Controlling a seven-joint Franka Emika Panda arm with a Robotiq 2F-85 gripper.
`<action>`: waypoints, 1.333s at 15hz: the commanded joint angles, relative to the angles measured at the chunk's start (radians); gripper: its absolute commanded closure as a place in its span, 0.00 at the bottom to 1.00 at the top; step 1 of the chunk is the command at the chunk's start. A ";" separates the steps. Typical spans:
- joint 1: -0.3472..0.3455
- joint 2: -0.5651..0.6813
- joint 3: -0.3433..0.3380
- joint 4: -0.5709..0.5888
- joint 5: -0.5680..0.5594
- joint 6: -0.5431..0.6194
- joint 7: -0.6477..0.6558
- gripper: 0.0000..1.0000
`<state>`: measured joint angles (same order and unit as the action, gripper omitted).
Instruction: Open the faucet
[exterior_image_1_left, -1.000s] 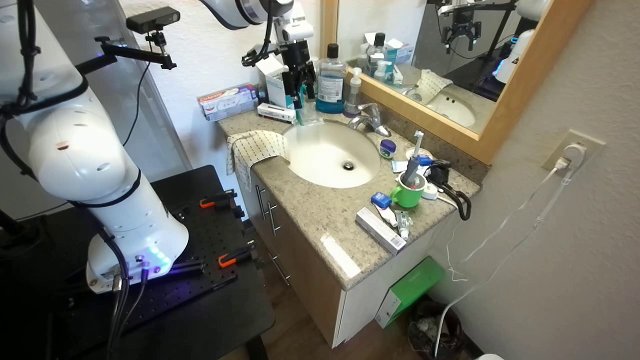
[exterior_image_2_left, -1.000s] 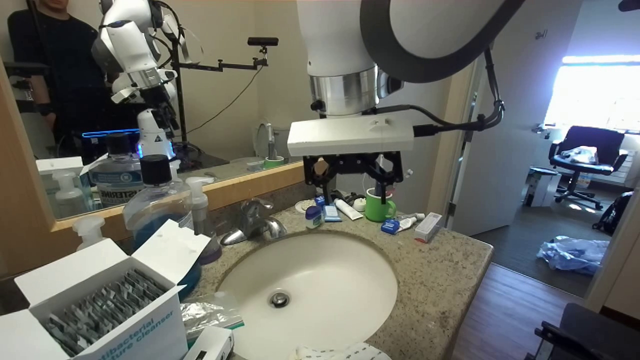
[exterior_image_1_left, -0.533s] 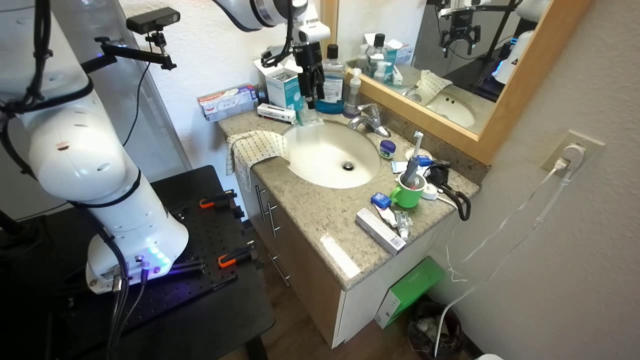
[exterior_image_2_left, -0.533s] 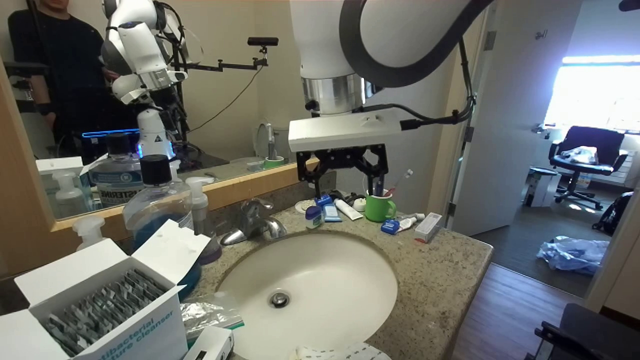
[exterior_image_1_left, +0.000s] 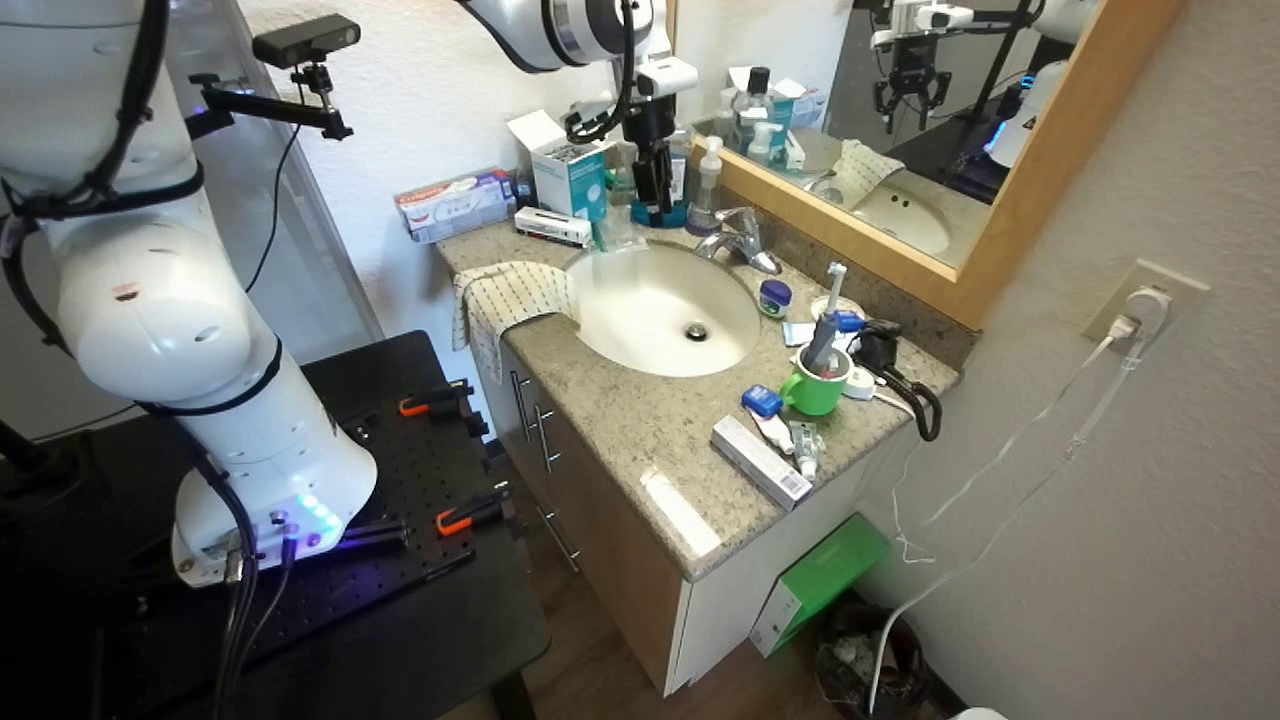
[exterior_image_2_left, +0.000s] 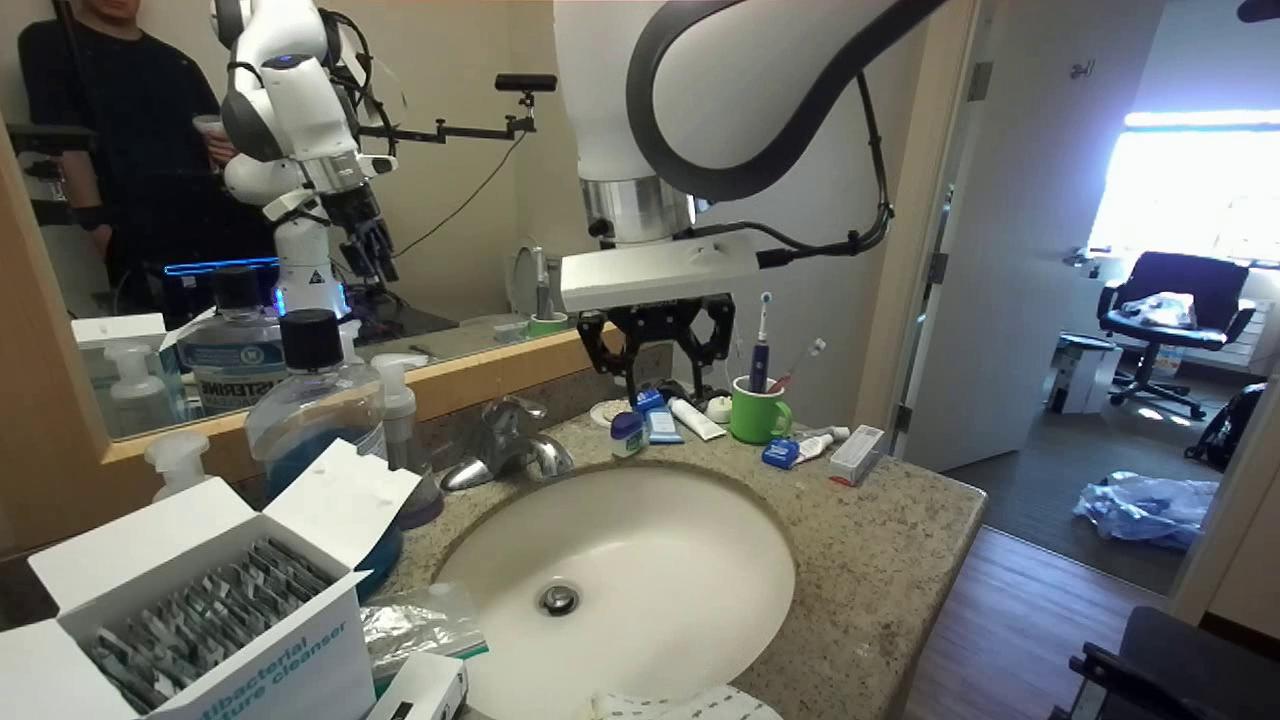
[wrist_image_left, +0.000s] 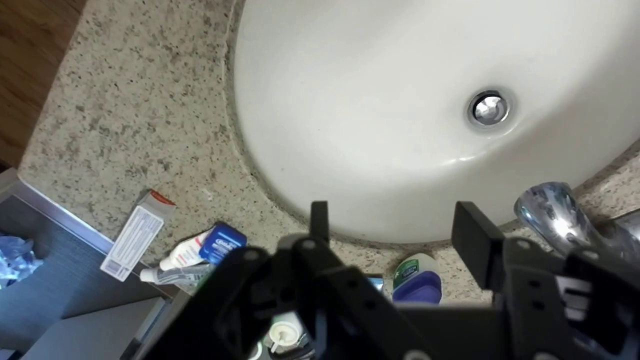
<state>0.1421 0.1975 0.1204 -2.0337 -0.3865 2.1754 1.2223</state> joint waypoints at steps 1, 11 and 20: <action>0.031 0.049 -0.018 0.055 -0.008 -0.006 -0.041 0.65; 0.065 0.059 -0.027 0.026 -0.001 0.028 -0.040 1.00; 0.086 0.209 -0.091 0.049 -0.112 0.342 -0.227 1.00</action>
<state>0.1972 0.3707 0.0714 -1.9960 -0.4504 2.4302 1.0522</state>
